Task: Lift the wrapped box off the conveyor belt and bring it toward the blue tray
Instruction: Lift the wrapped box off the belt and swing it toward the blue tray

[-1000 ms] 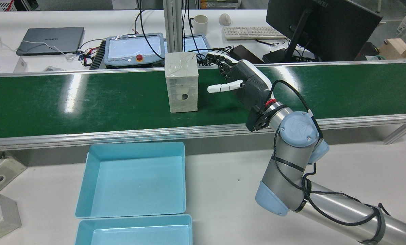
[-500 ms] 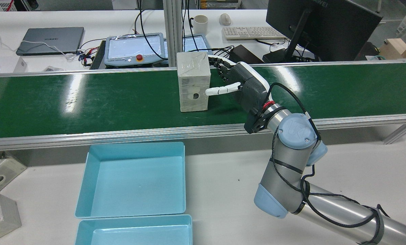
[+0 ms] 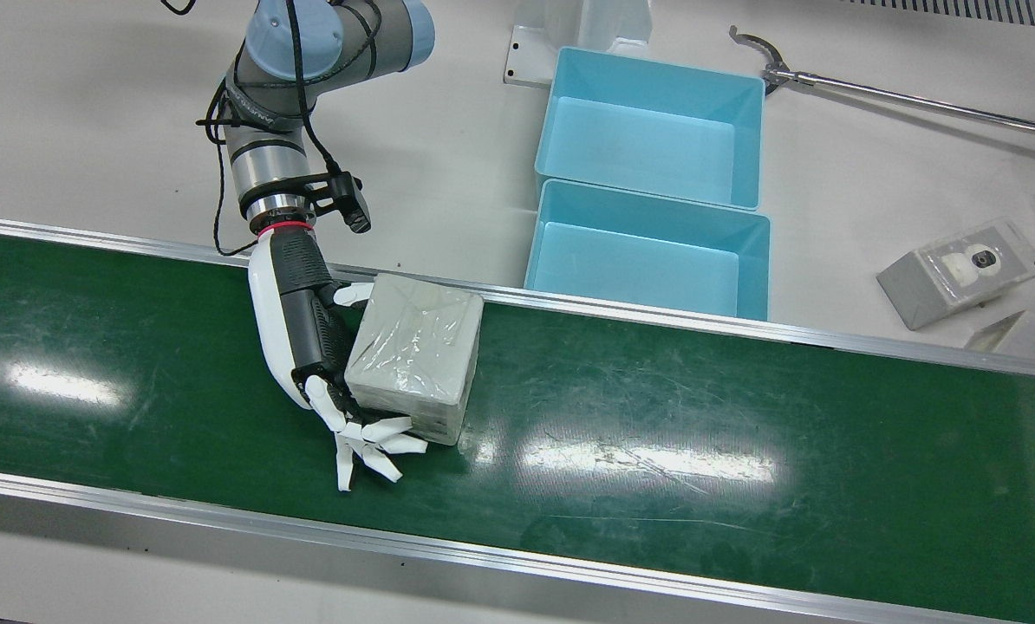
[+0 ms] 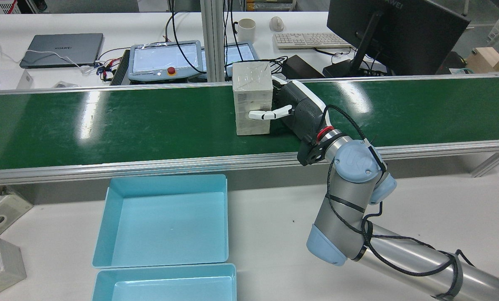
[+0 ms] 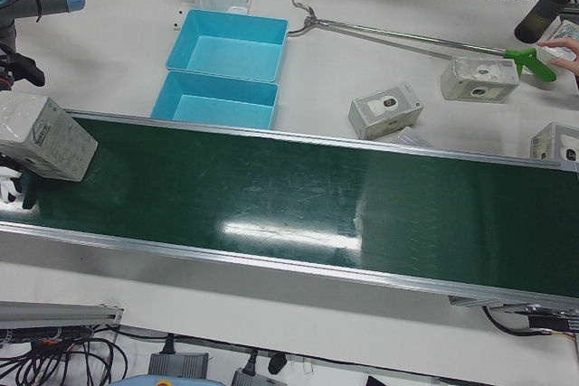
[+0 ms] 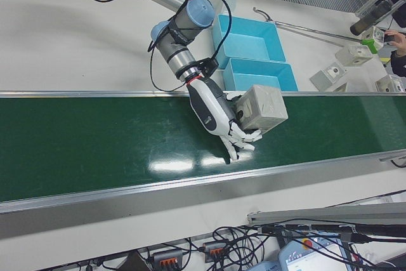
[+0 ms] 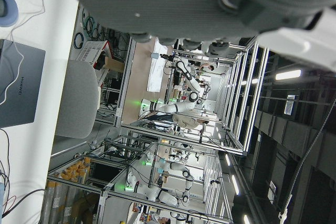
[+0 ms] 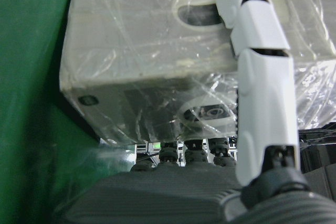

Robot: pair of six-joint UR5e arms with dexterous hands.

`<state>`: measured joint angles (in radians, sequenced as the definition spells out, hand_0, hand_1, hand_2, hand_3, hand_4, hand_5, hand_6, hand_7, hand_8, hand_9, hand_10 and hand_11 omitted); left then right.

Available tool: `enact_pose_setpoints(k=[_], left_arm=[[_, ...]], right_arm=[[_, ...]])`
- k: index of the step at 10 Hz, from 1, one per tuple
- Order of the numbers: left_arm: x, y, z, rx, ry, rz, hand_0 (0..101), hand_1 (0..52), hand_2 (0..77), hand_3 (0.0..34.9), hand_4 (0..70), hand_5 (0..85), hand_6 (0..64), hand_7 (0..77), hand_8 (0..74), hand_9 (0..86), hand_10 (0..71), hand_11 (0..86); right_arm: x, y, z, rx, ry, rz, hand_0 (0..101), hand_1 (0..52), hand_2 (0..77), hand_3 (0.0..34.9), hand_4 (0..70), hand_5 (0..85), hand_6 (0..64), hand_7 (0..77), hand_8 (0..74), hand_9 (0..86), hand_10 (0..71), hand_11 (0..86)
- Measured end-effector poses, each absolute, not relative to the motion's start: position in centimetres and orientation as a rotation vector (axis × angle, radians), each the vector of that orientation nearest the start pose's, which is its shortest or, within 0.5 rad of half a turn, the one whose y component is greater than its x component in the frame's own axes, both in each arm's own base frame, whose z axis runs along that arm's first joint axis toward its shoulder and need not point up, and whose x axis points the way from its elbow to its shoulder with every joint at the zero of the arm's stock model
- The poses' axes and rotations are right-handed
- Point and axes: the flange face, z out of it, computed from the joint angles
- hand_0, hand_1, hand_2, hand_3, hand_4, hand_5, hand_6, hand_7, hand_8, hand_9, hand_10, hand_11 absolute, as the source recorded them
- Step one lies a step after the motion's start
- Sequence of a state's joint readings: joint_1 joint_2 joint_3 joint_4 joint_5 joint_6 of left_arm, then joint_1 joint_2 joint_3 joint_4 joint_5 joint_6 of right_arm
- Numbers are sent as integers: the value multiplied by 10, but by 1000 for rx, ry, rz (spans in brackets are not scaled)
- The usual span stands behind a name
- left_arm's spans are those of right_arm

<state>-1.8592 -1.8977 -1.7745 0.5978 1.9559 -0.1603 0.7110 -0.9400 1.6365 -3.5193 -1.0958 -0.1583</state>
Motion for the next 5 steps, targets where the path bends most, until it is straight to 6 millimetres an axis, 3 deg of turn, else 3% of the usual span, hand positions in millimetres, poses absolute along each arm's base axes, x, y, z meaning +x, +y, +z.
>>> enact_pose_setpoints(k=[1, 2, 3, 4, 5], left_arm=[[-251, -510, 472, -310, 2174, -2335, 0, 0, 5, 0, 0, 11, 5, 5, 5, 0, 5, 5], [-251, -510, 472, -310, 2174, -2335, 0, 0, 5, 0, 0, 11, 5, 5, 5, 0, 5, 5], [-251, -510, 472, -310, 2174, -2335, 0, 0, 5, 0, 0, 11, 5, 5, 5, 0, 5, 5], [-251, -510, 472, -310, 2174, -2335, 0, 0, 11, 0, 0, 11, 5, 5, 5, 5, 5, 5], [-251, -510, 472, -310, 2174, -2335, 0, 0, 11, 0, 0, 11, 5, 5, 5, 5, 5, 5]], right_arm=[[-390, -572, 316, 483, 2667, -1990, 541, 229, 256, 11, 109, 404, 175, 213, 131, 185, 0, 5], [-391, -572, 311, 490, 2670, -1979, 570, 213, 284, 0, 169, 480, 218, 262, 191, 256, 49, 5], [-390, -572, 305, 499, 2674, -1964, 570, 213, 284, 0, 169, 480, 218, 262, 191, 256, 49, 5], [-388, -571, 294, 519, 2685, -1935, 572, 147, 305, 0, 202, 518, 289, 305, 305, 360, 169, 104], [-387, -570, 278, 550, 2704, -1897, 596, 120, 300, 14, 240, 589, 349, 349, 360, 387, 218, 180]])
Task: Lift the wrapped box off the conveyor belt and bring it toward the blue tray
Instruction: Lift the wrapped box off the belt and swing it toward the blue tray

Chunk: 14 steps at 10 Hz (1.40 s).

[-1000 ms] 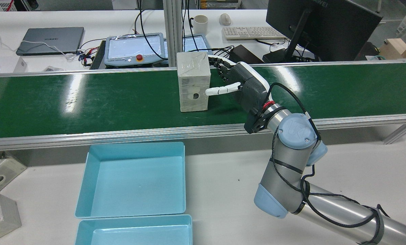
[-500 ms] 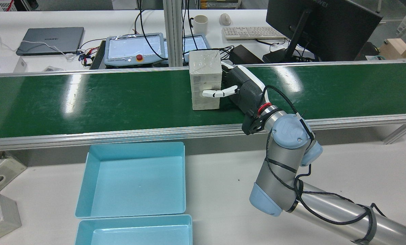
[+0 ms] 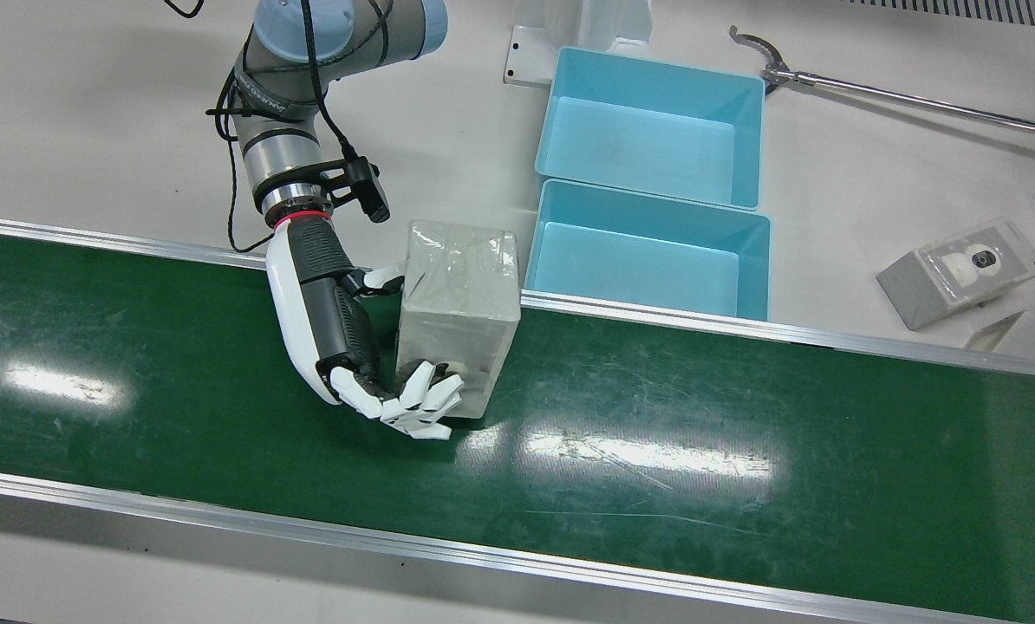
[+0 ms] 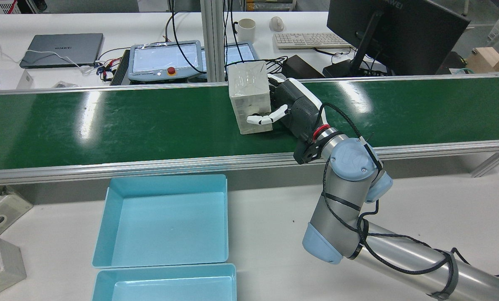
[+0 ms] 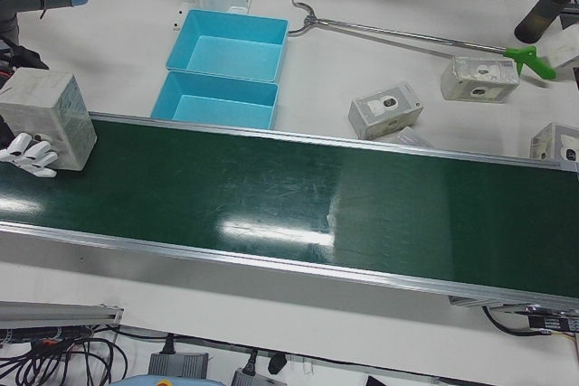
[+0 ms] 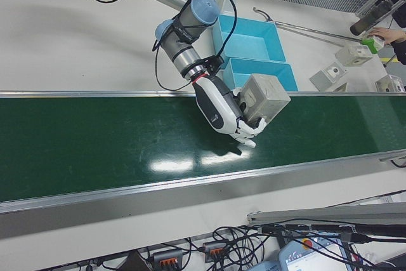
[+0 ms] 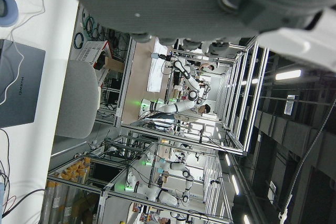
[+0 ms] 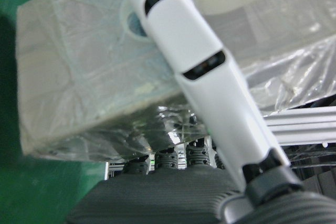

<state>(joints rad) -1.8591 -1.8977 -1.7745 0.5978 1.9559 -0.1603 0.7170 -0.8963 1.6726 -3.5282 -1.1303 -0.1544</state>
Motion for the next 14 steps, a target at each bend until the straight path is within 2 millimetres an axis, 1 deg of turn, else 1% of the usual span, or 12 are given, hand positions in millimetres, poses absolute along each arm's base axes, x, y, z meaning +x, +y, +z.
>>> enact_pose_setpoints(k=[1, 2, 3, 4, 6, 8, 9, 10, 11, 12, 13, 14], left_arm=[[-251, -510, 472, -310, 2174, -2335, 0, 0, 11, 0, 0, 11, 5, 0, 5, 5, 5, 5], [-251, -510, 472, -310, 2174, -2335, 0, 0, 11, 0, 0, 11, 5, 5, 5, 5, 5, 5], [-251, -510, 472, -310, 2174, -2335, 0, 0, 5, 0, 0, 11, 5, 0, 5, 0, 5, 5], [-251, -510, 472, -310, 2174, -2335, 0, 0, 11, 0, 0, 11, 5, 0, 5, 0, 0, 5], [-251, -510, 472, -310, 2174, -2335, 0, 0, 5, 0, 0, 11, 5, 5, 5, 5, 0, 5], [-251, -510, 472, -310, 2174, -2335, 0, 0, 5, 0, 0, 11, 5, 0, 5, 5, 5, 5], [-251, -510, 472, -310, 2174, -2335, 0, 0, 11, 0, 0, 11, 5, 5, 5, 0, 5, 5], [-251, -510, 472, -310, 2174, -2335, 0, 0, 11, 0, 0, 11, 5, 0, 5, 0, 5, 5], [-251, -510, 472, -310, 2174, -2335, 0, 0, 11, 0, 0, 11, 5, 5, 5, 5, 5, 5], [-251, -510, 472, -310, 2174, -2335, 0, 0, 11, 0, 0, 11, 5, 5, 5, 5, 5, 5], [-251, -510, 472, -310, 2174, -2335, 0, 0, 5, 0, 0, 11, 5, 5, 5, 0, 5, 5], [-251, -510, 472, -310, 2174, -2335, 0, 0, 11, 0, 0, 11, 5, 5, 5, 0, 0, 5]], right_arm=[[-388, -571, 253, 592, 2731, -1854, 596, 120, 300, 14, 240, 589, 349, 349, 360, 387, 218, 180], [-391, -570, 224, 634, 2757, -1815, 609, 120, 300, 0, 256, 627, 376, 365, 393, 404, 224, 371], [-396, -567, 196, 675, 2778, -1783, 642, 120, 300, 0, 311, 747, 420, 387, 420, 409, 224, 382], [-405, -560, 172, 720, 2795, -1753, 642, 120, 300, 0, 311, 747, 420, 387, 447, 415, 224, 382], [-424, -543, 141, 801, 2813, -1707, 641, 120, 300, 0, 262, 671, 436, 387, 464, 409, 229, 371], [-446, -522, 108, 898, 2835, -1684, 641, 120, 300, 0, 284, 704, 436, 387, 469, 409, 235, 382], [-457, -514, 93, 949, 2852, -1686, 641, 38, 300, 0, 284, 704, 436, 387, 469, 409, 240, 393], [-466, -510, 85, 987, 2864, -1696, 658, 38, 300, 0, 300, 704, 436, 387, 469, 409, 240, 393], [-474, -505, 84, 1018, 2867, -1704, 637, 38, 300, 0, 300, 704, 436, 387, 469, 409, 158, 333], [-482, -500, 83, 1047, 2869, -1687, 578, 38, 300, 0, 218, 704, 453, 376, 469, 409, 44, 240], [-488, -497, 80, 1073, 2873, -1643, 607, 38, 300, 0, 202, 605, 447, 349, 475, 398, 0, 109], [-493, -495, 76, 1096, 2877, -1593, 563, 38, 300, 0, 180, 496, 404, 311, 458, 360, 0, 16]])
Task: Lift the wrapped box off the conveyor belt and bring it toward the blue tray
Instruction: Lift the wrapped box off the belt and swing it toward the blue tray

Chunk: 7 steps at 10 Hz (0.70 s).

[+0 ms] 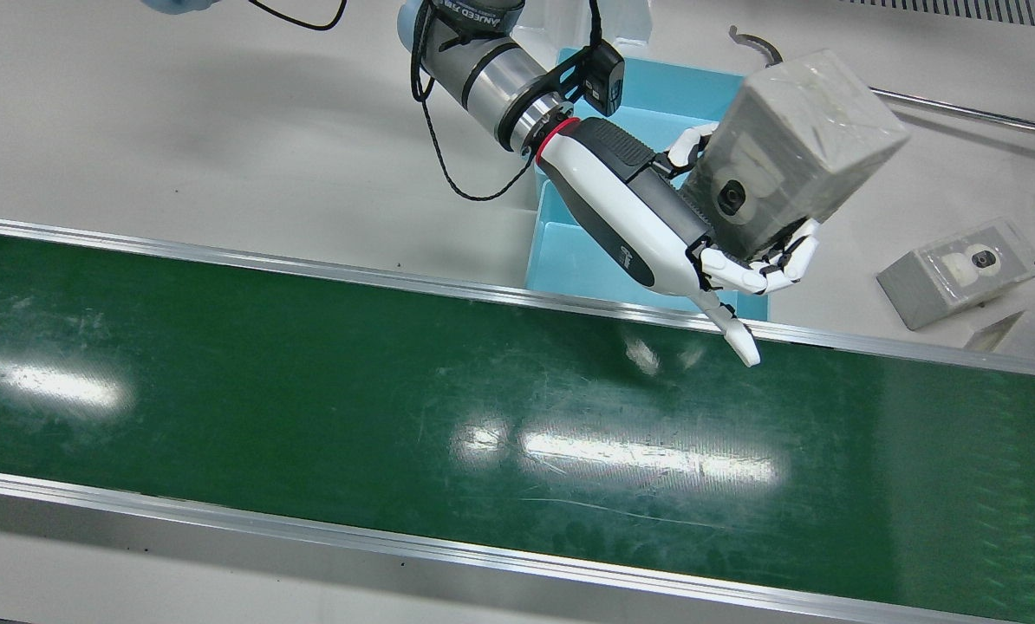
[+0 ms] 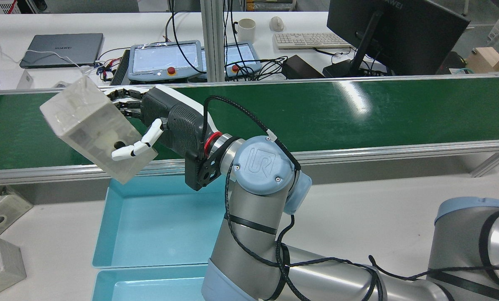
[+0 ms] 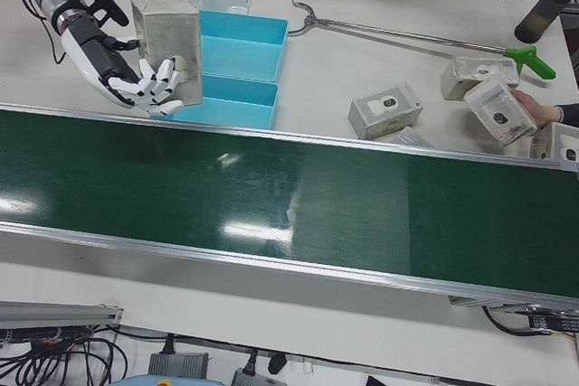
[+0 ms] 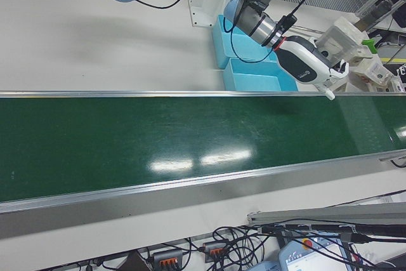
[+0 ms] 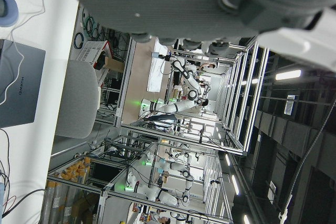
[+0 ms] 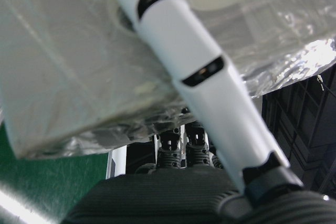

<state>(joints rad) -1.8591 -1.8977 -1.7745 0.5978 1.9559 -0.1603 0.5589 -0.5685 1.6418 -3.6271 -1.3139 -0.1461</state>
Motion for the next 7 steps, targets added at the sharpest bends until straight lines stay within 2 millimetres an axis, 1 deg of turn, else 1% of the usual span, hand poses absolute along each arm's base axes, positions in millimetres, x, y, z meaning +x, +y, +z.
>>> enact_pose_setpoints(k=[1, 2, 3, 4, 5, 6, 7], left_arm=[[-251, -510, 472, -310, 2174, -2335, 0, 0, 11, 0, 0, 11, 5, 5, 5, 0, 0, 5], [-251, -510, 472, -310, 2174, -2335, 0, 0, 11, 0, 0, 11, 5, 0, 5, 0, 5, 5], [-251, -510, 472, -310, 2174, -2335, 0, 0, 11, 0, 0, 11, 5, 0, 5, 0, 5, 5], [-251, -510, 472, -310, 2174, -2335, 0, 0, 11, 0, 0, 11, 5, 5, 5, 5, 5, 5], [-251, -510, 472, -310, 2174, -2335, 0, 0, 5, 0, 0, 11, 5, 5, 5, 5, 5, 5], [-251, -510, 472, -310, 2174, -2335, 0, 0, 11, 0, 0, 11, 5, 5, 5, 5, 5, 5], [-251, -510, 472, -310, 2174, -2335, 0, 0, 11, 0, 0, 11, 5, 5, 5, 5, 5, 5]], right_arm=[[-496, -494, 72, 1113, 2879, -1555, 529, 120, 300, 0, 147, 376, 338, 229, 398, 300, 0, 16], [-496, -493, 68, 1131, 2876, -1531, 485, 278, 207, 0, 120, 267, 256, 136, 338, 251, 0, 11], [-495, -491, 64, 1156, 2863, -1512, 485, 278, 207, 0, 98, 295, 136, 104, 251, 191, 0, 11], [-493, -490, 60, 1186, 2844, -1494, 496, 185, 164, 36, 131, 311, 82, 142, 16, 22, 0, 11], [-491, -488, 57, 1210, 2828, -1477, 496, 175, 16, 53, 131, 311, 82, 142, 16, 22, 0, 11], [-488, -486, 55, 1224, 2820, -1464, 496, 147, 33, 49, 131, 316, 82, 153, 0, 38, 0, 11], [-485, -484, 54, 1231, 2815, -1458, 496, 147, 33, 49, 131, 316, 82, 153, 0, 38, 0, 11]])
